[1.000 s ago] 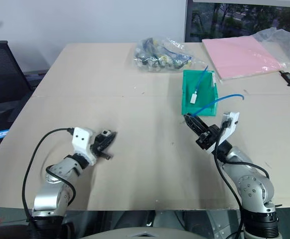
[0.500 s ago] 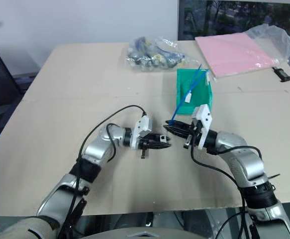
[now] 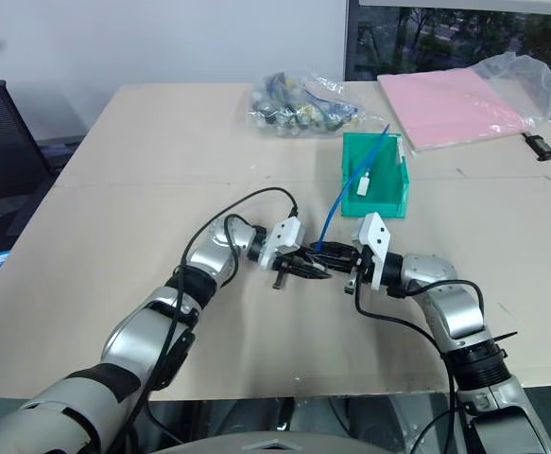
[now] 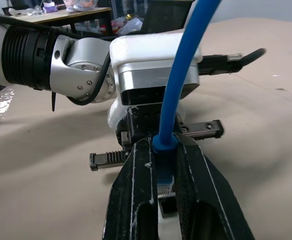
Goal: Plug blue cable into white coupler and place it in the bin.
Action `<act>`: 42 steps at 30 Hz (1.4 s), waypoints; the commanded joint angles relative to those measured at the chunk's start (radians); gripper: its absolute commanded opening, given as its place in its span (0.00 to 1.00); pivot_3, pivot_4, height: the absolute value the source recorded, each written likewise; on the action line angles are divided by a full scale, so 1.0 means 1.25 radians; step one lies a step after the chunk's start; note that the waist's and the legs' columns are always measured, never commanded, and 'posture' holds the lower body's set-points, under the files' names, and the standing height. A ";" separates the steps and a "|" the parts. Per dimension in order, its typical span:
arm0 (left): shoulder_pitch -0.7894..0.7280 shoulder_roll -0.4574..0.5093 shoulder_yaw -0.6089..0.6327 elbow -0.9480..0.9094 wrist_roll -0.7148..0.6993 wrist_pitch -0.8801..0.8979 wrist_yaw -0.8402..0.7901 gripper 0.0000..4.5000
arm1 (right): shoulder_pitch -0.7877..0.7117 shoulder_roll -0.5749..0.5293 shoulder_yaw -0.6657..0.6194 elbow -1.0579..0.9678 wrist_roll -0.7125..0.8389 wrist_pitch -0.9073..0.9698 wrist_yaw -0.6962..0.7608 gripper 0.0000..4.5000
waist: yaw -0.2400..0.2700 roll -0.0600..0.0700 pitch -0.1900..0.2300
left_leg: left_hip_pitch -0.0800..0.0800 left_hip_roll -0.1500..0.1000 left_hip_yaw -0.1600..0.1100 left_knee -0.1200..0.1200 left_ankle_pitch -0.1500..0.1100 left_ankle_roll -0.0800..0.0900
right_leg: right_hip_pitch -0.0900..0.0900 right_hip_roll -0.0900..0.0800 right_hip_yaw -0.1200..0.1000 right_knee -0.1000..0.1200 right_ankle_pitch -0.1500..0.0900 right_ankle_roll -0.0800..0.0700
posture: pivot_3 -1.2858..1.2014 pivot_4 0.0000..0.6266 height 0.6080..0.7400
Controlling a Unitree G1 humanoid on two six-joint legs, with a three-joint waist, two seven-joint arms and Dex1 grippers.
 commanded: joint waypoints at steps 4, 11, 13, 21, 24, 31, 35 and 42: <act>0.011 -0.003 0.006 0.037 0.041 -0.007 0.009 0.13 | -0.013 -0.009 -0.006 0.024 -0.028 -0.020 0.022 0.00 | -0.001 0.000 0.000 | 0.000 0.000 0.000 0.002 0.000 0.000 | 0.001 0.000 0.000 0.001 0.000 0.001 | 0.52 0.24 1.00; 0.018 -0.001 0.013 0.039 0.048 -0.009 -0.001 0.13 | -0.024 -0.017 -0.020 0.043 -0.031 -0.023 0.038 0.00 | -0.002 0.000 0.000 | 0.000 0.000 0.000 0.003 0.000 0.000 | 0.001 0.000 0.000 0.001 0.000 0.001 | 0.52 0.24 1.00; 0.019 -0.001 0.015 0.039 0.051 -0.010 -0.002 0.13 | -0.030 -0.017 -0.029 0.044 -0.021 -0.017 0.041 0.00 | -0.002 0.000 0.000 | 0.000 0.000 0.000 0.003 0.000 0.000 | 0.001 0.000 0.000 0.001 0.000 0.001 | 0.52 0.24 1.00; 0.018 0.001 0.013 0.047 0.067 -0.018 -0.012 0.13 | -0.042 -0.014 -0.039 0.057 -0.020 -0.036 0.053 0.00 | -0.003 0.000 0.000 | 0.000 0.000 0.000 0.003 0.000 0.000 | 0.001 0.000 0.000 0.002 0.000 0.001 | 0.52 0.24 1.00; 0.016 0.000 0.014 0.050 0.069 -0.018 -0.014 0.13 | -0.049 -0.025 -0.031 0.074 -0.038 -0.055 0.071 0.00 | -0.004 0.000 0.000 | 0.000 0.000 0.000 0.003 -0.001 0.001 | 0.000 0.000 0.000 0.002 0.000 0.001 | 0.52 0.24 1.00; 0.012 0.000 0.012 0.053 0.074 -0.022 -0.023 0.13 | -0.076 -0.037 0.009 0.121 -0.090 -0.117 0.126 0.00 | -0.004 0.000 0.000 | 0.000 0.000 0.000 0.003 -0.001 0.001 | 0.000 0.000 0.000 0.002 0.000 0.001 | 0.52 0.24 1.00; 0.006 -0.003 0.013 0.057 0.075 -0.023 -0.022 0.13 | -0.103 -0.027 0.024 0.150 -0.104 -0.140 0.148 0.00 | -0.005 0.000 0.000 | 0.000 0.000 0.000 0.004 0.000 0.001 | 0.000 0.001 0.000 0.002 0.000 0.001 | 0.52 0.24 1.00; 0.005 -0.005 0.023 0.061 0.069 -0.015 -0.015 0.13 | -0.093 -0.020 0.043 0.144 -0.114 -0.137 0.162 0.00 | -0.005 -0.001 -0.001 | 0.000 0.000 0.000 0.004 0.000 0.000 | 0.000 0.001 0.000 0.003 0.000 0.001 | 0.52 0.24 1.00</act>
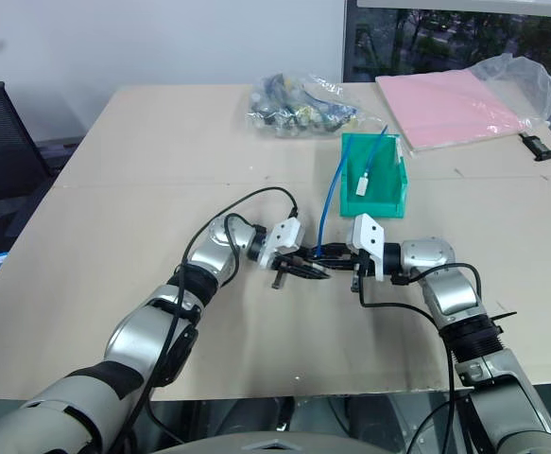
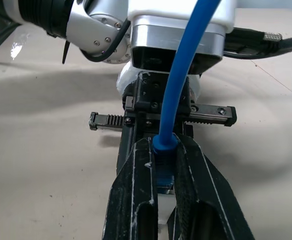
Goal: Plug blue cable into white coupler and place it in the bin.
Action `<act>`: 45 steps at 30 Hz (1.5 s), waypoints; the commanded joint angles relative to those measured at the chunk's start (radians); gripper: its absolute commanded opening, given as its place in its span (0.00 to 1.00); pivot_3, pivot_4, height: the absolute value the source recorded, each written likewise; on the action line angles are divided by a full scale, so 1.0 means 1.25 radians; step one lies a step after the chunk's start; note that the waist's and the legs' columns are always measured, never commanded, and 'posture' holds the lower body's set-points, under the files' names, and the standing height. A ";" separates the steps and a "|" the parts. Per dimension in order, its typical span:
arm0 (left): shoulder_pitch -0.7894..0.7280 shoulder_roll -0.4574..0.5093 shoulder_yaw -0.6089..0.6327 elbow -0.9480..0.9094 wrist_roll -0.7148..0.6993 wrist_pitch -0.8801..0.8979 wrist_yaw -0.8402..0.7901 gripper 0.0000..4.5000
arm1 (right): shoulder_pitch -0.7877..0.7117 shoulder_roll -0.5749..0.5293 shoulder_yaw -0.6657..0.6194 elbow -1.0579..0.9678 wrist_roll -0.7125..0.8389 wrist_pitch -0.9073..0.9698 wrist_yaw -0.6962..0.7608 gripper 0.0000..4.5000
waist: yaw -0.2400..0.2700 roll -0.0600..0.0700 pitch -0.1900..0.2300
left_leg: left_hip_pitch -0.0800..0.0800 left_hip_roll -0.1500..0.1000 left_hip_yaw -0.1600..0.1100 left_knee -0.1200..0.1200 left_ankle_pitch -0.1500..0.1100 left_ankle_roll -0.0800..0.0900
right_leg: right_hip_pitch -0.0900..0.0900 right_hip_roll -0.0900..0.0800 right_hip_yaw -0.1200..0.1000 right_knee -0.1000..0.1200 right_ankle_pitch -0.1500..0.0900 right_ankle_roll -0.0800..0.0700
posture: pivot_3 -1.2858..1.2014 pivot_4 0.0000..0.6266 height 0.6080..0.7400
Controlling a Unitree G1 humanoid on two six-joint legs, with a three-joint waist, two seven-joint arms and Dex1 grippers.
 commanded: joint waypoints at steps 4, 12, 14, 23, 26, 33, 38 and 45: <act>0.021 0.000 -0.009 0.028 0.033 0.013 0.006 0.13 | 0.024 0.000 0.020 -0.005 -0.021 0.044 -0.015 0.00 | 0.000 0.000 0.000 | 0.000 0.000 0.000 0.000 0.000 0.000 | 0.000 0.000 0.000 0.000 0.000 0.000 | 0.52 0.24 1.00; 0.023 -0.006 -0.007 0.026 0.035 0.012 0.004 0.13 | 0.077 -0.052 0.125 0.103 -0.156 0.093 -0.040 0.00 | -0.001 -0.002 -0.016 | 0.002 0.000 0.000 0.000 -0.002 0.003 | 0.001 0.001 0.001 0.000 0.000 0.000 | 0.52 0.24 1.00; 0.022 -0.006 -0.004 0.025 0.037 0.013 0.005 0.13 | 0.085 -0.049 0.122 0.100 -0.147 0.050 -0.032 0.00 | -0.001 -0.002 -0.025 | 0.003 0.000 0.000 0.000 -0.002 0.003 | 0.002 0.001 0.001 0.000 0.000 0.000 | 0.52 0.24 1.00; 0.043 0.007 0.017 -0.013 0.036 0.051 0.005 0.54 | 0.002 0.072 -0.082 -0.086 0.130 0.160 -0.093 0.00 | -0.012 -0.002 -0.023 | 0.004 0.001 0.001 -0.003 -0.002 0.003 | 0.001 0.003 0.005 0.002 0.000 0.000 | 0.52 0.24 1.00; 0.074 0.021 0.047 -0.103 0.008 0.088 0.032 0.84 | -0.027 0.056 -0.118 -0.144 0.184 0.260 -0.122 0.00 | -0.005 -0.001 -0.022 | 0.004 0.001 0.001 -0.003 -0.002 0.003 | 0.000 0.002 0.004 0.002 0.000 0.000 | 0.52 0.24 1.00; 0.201 0.087 0.145 -0.617 -0.103 0.452 0.204 0.99 | -0.185 -0.056 -0.221 -0.193 0.319 0.595 -0.231 0.00 | -0.013 0.001 -0.014 | -0.004 0.001 0.001 -0.001 -0.002 0.003 | -0.008 0.001 0.006 0.006 0.000 0.000 | 0.52 0.24 1.00; 0.214 0.069 0.212 -0.963 -0.191 0.801 0.428 0.99 | -0.368 -0.118 -0.181 0.048 0.229 0.678 -0.259 0.00 | -0.017 0.000 -0.014 | -0.016 0.001 0.001 -0.001 0.000 -0.001 | -0.022 -0.003 0.007 0.007 0.000 0.000 | 0.52 0.24 1.00; 0.192 0.036 0.207 -1.113 -0.211 1.021 0.636 1.00 | -0.574 -0.051 -0.114 0.494 0.041 0.472 -0.266 0.37 | -0.021 -0.001 -0.012 | -0.014 0.000 0.005 -0.003 0.000 -0.001 | -0.023 -0.003 0.011 0.007 0.000 0.000 | 0.52 0.24 1.00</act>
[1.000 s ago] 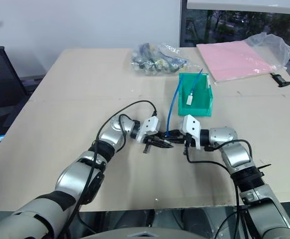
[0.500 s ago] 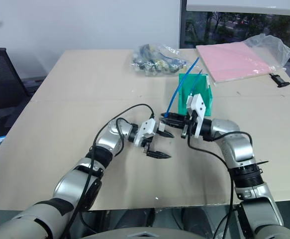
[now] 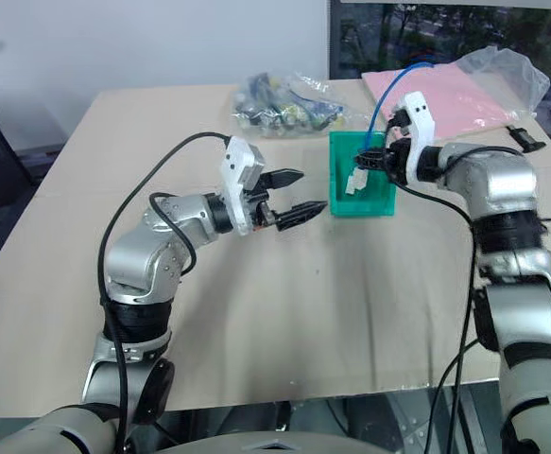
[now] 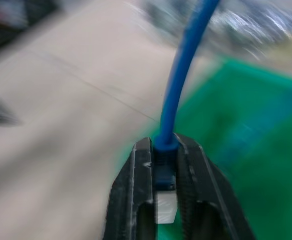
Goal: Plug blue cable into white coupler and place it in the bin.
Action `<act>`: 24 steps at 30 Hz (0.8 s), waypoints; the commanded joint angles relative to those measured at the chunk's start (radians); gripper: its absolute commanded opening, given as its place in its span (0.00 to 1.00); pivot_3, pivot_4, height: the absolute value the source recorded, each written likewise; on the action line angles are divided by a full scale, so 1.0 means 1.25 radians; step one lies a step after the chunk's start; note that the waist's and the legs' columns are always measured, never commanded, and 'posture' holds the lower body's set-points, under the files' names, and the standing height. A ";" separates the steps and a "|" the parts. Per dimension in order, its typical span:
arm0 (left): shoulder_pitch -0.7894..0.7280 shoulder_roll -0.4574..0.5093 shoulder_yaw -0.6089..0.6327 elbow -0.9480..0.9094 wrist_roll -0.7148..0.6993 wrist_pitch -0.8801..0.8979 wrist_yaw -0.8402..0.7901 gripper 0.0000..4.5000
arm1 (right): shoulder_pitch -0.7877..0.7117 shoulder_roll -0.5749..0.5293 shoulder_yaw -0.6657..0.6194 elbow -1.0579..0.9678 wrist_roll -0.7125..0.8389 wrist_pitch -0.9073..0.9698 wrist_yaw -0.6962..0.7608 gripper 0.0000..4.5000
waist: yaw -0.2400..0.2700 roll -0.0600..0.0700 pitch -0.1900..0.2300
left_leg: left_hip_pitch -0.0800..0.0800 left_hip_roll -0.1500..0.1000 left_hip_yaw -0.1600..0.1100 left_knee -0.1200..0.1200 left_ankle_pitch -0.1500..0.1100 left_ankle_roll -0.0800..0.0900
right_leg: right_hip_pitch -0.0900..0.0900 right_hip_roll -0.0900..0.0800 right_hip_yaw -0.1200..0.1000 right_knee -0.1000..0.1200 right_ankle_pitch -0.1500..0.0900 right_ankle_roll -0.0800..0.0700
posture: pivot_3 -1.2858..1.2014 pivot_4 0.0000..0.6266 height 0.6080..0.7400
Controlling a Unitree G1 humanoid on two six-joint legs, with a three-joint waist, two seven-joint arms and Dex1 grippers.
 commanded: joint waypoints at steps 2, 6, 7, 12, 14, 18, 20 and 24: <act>-0.014 -0.004 -0.001 -0.061 -0.024 0.054 0.073 1.00 | -0.099 0.033 -0.028 0.166 -0.068 -0.147 -0.029 0.58 | 0.001 0.000 0.001 | 0.000 0.000 0.000 -0.001 0.000 0.000 | -0.001 0.000 0.001 0.000 0.000 0.000 | 0.52 0.24 1.00; -0.003 0.009 0.004 -0.073 -0.038 0.057 0.097 1.00 | -0.134 0.030 -0.066 0.231 -0.103 -0.279 -0.093 1.00 | 0.002 -0.001 0.001 | -0.001 0.000 0.002 -0.001 0.000 0.000 | -0.002 0.000 0.001 0.000 0.000 0.000 | 0.52 0.24 1.00; 0.001 0.012 0.005 -0.077 -0.042 0.056 0.100 1.00 | -0.131 0.024 -0.071 0.230 -0.111 -0.302 -0.099 1.00 | 0.002 -0.001 0.001 | -0.001 0.000 0.002 -0.001 0.000 0.000 | -0.002 0.000 0.001 0.000 0.000 0.000 | 0.52 0.24 1.00; 0.060 0.072 0.022 -0.142 -0.049 0.041 0.112 1.00 | -0.010 -0.009 -0.152 0.047 -0.059 -0.345 -0.068 1.00 | 0.002 -0.001 0.001 | -0.002 0.000 0.002 -0.002 0.000 0.000 | -0.002 -0.001 0.001 -0.002 0.000 0.000 | 0.52 0.24 1.00; 0.103 0.108 0.043 -0.187 -0.047 0.042 0.124 1.00 | 0.078 -0.018 -0.187 -0.081 -0.029 -0.328 -0.068 1.00 | 0.002 -0.001 0.001 | -0.002 0.001 0.003 -0.002 0.000 0.000 | -0.002 0.000 0.002 -0.002 0.000 0.000 | 0.52 0.24 1.00; 0.310 0.184 0.135 -0.299 -0.070 0.027 0.109 1.00 | 0.396 -0.045 -0.257 -0.462 0.099 -0.298 0.022 1.00 | 0.002 -0.001 0.001 | -0.001 0.002 0.003 -0.005 0.000 0.000 | -0.003 0.000 0.002 -0.003 0.000 0.000 | 0.52 0.24 1.00; 0.412 0.182 0.179 -0.321 -0.110 -0.008 0.083 1.00 | 0.547 -0.072 -0.270 -0.563 0.123 -0.287 0.065 1.00 | 0.004 0.000 0.002 | -0.001 0.002 0.004 -0.007 0.000 0.000 | -0.004 -0.001 0.002 -0.004 0.000 0.000 | 0.52 0.24 1.00; 0.580 0.195 0.203 -0.304 -0.089 -0.138 0.043 1.00 | 0.789 -0.106 -0.269 -0.645 0.102 -0.340 0.123 1.00 | 0.013 0.000 0.002 | 0.002 0.001 0.005 -0.007 0.000 0.000 | -0.002 -0.003 0.003 -0.004 0.000 0.000 | 0.52 0.24 1.00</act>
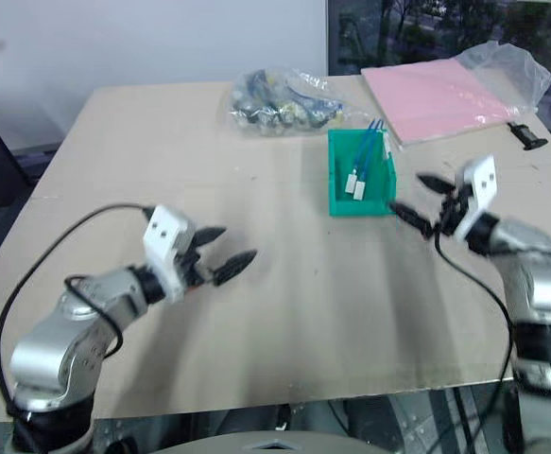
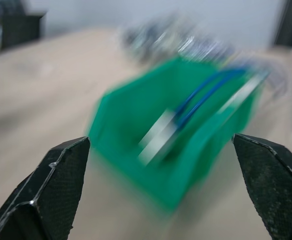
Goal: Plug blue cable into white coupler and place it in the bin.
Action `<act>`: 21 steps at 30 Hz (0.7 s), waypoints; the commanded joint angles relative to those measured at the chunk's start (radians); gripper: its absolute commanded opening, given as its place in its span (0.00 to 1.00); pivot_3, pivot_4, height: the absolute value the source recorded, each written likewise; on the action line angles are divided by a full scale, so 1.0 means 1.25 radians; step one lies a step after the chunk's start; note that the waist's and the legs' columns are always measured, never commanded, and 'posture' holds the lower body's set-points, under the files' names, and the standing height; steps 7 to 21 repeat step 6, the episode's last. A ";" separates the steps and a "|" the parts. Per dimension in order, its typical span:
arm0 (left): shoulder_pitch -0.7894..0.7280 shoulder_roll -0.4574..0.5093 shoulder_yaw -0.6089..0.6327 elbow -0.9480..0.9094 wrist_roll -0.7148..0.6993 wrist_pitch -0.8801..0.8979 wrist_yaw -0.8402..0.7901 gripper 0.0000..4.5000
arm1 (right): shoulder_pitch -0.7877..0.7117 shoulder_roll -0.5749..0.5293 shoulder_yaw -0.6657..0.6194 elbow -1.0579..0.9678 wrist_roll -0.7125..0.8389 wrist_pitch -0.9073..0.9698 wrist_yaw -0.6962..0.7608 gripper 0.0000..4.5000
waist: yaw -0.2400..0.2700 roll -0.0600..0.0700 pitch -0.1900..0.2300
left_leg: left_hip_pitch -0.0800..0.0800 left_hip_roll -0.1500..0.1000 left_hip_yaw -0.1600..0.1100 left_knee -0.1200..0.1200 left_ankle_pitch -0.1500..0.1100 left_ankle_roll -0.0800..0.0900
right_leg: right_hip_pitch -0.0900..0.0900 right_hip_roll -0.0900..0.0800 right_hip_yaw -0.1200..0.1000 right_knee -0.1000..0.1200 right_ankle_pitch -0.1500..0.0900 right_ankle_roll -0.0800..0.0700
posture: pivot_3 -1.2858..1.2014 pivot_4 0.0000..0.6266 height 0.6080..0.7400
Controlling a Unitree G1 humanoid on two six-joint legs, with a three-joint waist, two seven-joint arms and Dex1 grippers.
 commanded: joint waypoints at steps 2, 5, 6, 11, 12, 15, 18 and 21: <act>0.119 -0.008 0.035 -0.014 -0.004 -0.138 -0.021 1.00 | 0.178 -0.020 -0.025 -0.088 0.002 -0.070 0.068 1.00 | 0.011 0.000 0.001 | 0.004 0.000 0.000 0.000 -0.002 0.004 | 0.003 0.000 0.000 0.000 0.001 -0.001 | 0.52 0.24 1.00; 0.209 -0.017 0.016 0.012 0.022 -0.231 -0.040 1.00 | 0.266 -0.003 -0.034 -0.083 -0.001 -0.110 0.073 1.00 | 0.013 0.002 0.003 | 0.014 0.000 0.001 -0.001 -0.003 0.004 | 0.014 0.000 0.000 -0.002 0.001 -0.002 | 0.52 0.24 1.00; 0.232 -0.012 0.002 0.021 0.037 -0.262 -0.048 1.00 | 0.282 0.005 -0.036 -0.077 -0.004 -0.123 0.068 1.00 | 0.013 0.002 0.003 | 0.015 0.001 0.000 -0.002 -0.003 0.004 | 0.017 0.001 0.000 -0.005 0.001 -0.003 | 0.52 0.24 1.00; 0.232 -0.012 0.002 0.021 0.037 -0.262 -0.048 1.00 | 0.282 0.005 -0.036 -0.077 -0.004 -0.123 0.068 1.00 | 0.013 0.002 0.003 | 0.015 0.001 0.000 -0.002 -0.003 0.004 | 0.017 0.001 0.000 -0.005 0.001 -0.003 | 0.52 0.24 1.00; 0.232 -0.012 0.002 0.021 0.037 -0.262 -0.048 1.00 | 0.282 0.005 -0.036 -0.077 -0.004 -0.123 0.068 1.00 | 0.013 0.002 0.003 | 0.015 0.001 0.000 -0.002 -0.003 0.004 | 0.017 0.001 0.000 -0.005 0.001 -0.003 | 0.52 0.24 1.00; 0.232 -0.012 0.002 0.021 0.037 -0.262 -0.048 1.00 | 0.282 0.005 -0.036 -0.077 -0.004 -0.123 0.068 1.00 | 0.013 0.002 0.003 | 0.015 0.001 0.000 -0.002 -0.003 0.004 | 0.017 0.001 0.000 -0.005 0.001 -0.003 | 0.52 0.24 1.00; 0.232 -0.012 0.002 0.021 0.037 -0.262 -0.048 1.00 | 0.282 0.005 -0.036 -0.077 -0.004 -0.123 0.068 1.00 | 0.013 0.002 0.003 | 0.015 0.001 0.000 -0.002 -0.003 0.004 | 0.017 0.001 0.000 -0.005 0.001 -0.003 | 0.52 0.24 1.00; 0.232 -0.012 0.002 0.021 0.037 -0.262 -0.048 1.00 | 0.282 0.005 -0.036 -0.077 -0.004 -0.123 0.068 1.00 | 0.013 0.002 0.003 | 0.015 0.001 0.000 -0.002 -0.003 0.004 | 0.017 0.001 0.000 -0.005 0.001 -0.003 | 0.52 0.24 1.00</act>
